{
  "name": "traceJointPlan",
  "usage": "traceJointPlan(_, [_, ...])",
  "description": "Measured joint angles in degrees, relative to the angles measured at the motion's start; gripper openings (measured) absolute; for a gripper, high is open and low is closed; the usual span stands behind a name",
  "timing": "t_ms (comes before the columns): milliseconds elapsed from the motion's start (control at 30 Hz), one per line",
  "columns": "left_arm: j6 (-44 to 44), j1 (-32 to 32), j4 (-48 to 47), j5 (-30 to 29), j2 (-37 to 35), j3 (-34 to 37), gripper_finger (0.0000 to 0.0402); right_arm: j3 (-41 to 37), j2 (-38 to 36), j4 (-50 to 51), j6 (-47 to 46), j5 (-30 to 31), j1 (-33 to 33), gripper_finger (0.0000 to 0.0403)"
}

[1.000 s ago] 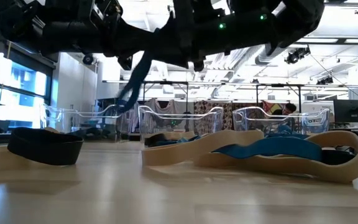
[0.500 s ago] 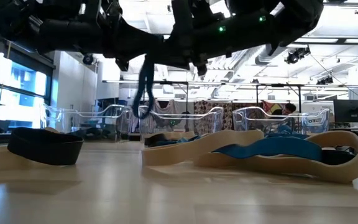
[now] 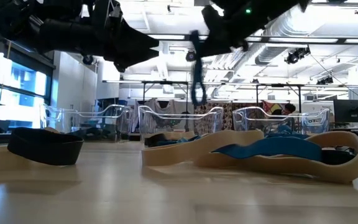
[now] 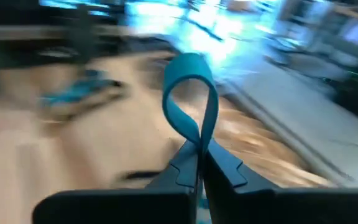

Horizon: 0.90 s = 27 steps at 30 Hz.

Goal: Sort rubber bands into baskets
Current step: Put the blue rubber band into the right transparent bin

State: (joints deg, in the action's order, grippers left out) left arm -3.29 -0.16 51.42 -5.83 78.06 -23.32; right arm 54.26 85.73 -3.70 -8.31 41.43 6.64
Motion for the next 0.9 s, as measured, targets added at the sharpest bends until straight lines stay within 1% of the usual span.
traceJointPlan(100, [0.16,0.00,-0.49,-0.25,0.00,-0.02,0.0208,0.00,-5.40,9.18,-1.76,4.60,-2.73,0.0001])
traceJointPlan(267, [0.46,0.00,-1.13,-0.56,0.00,-0.02,0.0210,0.00,-12.81,22.56,-5.05,9.43,-8.74,0.0001])
traceJointPlan(367, [0.35,-0.08,-1.29,-0.56,0.00,-0.02,0.0210,0.00,-15.42,28.23,-7.23,10.91,-12.84,0.0001])
traceJointPlan(467, [0.07,-0.24,-1.55,-0.60,0.00,-0.01,0.0210,0.00,-15.86,32.40,-9.67,10.84,-17.62,0.0000])
traceJointPlan(600, [-0.03,-0.24,-1.54,-0.60,0.00,-0.01,0.0210,0.00,-14.18,34.82,-10.90,7.91,-24.35,0.0000])
traceJointPlan(800, [-0.04,-0.24,-1.79,-0.60,0.00,0.00,0.0210,0.00,-9.64,34.33,-9.36,2.62,-33.54,0.0000])
traceJointPlan(900, [-0.07,-0.24,-2.22,-0.58,0.00,0.00,0.0210,-0.02,-6.72,33.69,-8.62,-1.30,-37.51,0.0000])
